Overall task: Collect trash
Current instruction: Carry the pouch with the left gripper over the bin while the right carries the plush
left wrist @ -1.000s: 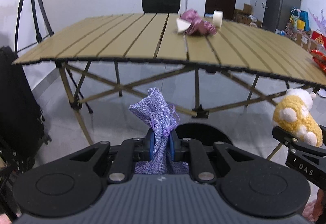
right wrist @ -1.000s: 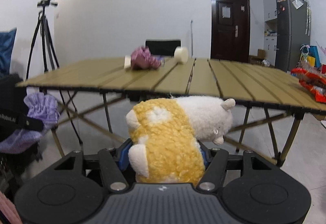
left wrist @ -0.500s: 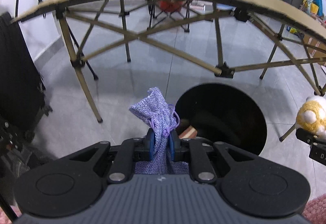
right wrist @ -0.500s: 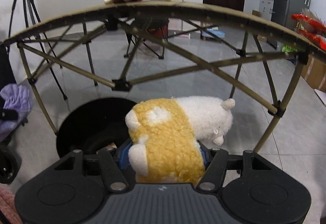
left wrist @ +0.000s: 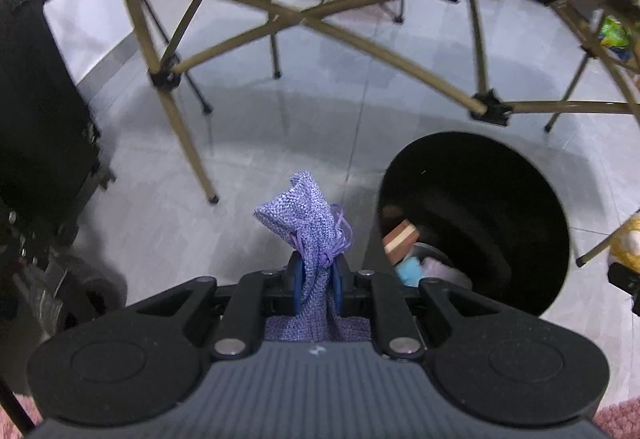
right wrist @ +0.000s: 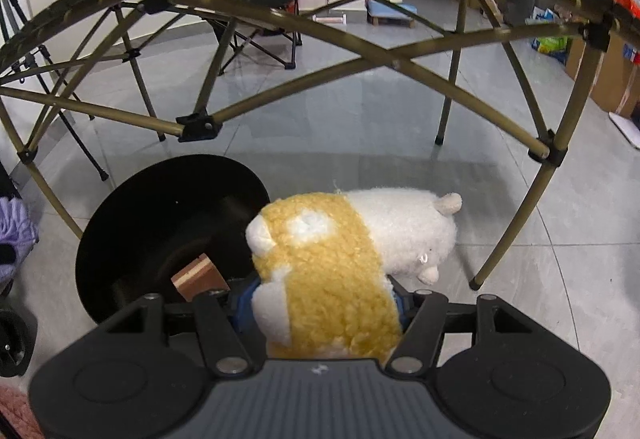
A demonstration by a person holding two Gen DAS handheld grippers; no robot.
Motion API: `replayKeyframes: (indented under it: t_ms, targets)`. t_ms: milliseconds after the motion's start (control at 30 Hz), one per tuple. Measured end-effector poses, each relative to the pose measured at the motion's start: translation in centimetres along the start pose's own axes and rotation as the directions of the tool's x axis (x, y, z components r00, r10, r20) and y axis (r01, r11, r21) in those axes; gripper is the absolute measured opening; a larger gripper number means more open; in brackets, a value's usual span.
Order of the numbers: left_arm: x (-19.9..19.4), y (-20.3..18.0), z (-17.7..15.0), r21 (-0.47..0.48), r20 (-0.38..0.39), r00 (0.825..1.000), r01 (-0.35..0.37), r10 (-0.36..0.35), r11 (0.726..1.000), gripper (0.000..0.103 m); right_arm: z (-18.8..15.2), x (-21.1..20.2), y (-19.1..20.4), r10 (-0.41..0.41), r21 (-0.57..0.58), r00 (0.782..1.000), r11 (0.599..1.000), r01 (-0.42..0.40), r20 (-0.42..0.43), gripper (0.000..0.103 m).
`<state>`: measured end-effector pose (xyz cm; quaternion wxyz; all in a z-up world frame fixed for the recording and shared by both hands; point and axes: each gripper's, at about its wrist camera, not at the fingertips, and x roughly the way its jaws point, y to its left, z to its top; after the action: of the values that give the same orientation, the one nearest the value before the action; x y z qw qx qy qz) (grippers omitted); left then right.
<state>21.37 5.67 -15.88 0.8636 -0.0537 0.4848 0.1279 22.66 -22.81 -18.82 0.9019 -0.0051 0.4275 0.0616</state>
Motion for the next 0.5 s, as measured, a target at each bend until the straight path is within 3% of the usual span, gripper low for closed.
replayKeyframes:
  t_ms: [500]
  targets:
    - [0.3, -1.3, 1.4, -0.027, -0.036, 0.999, 0.011, -0.012, 1.0, 0.015, 0.2, 0.3, -1.3, 0.006, 0.051, 1.0, 0.999, -0.005, -0.014, 0.06]
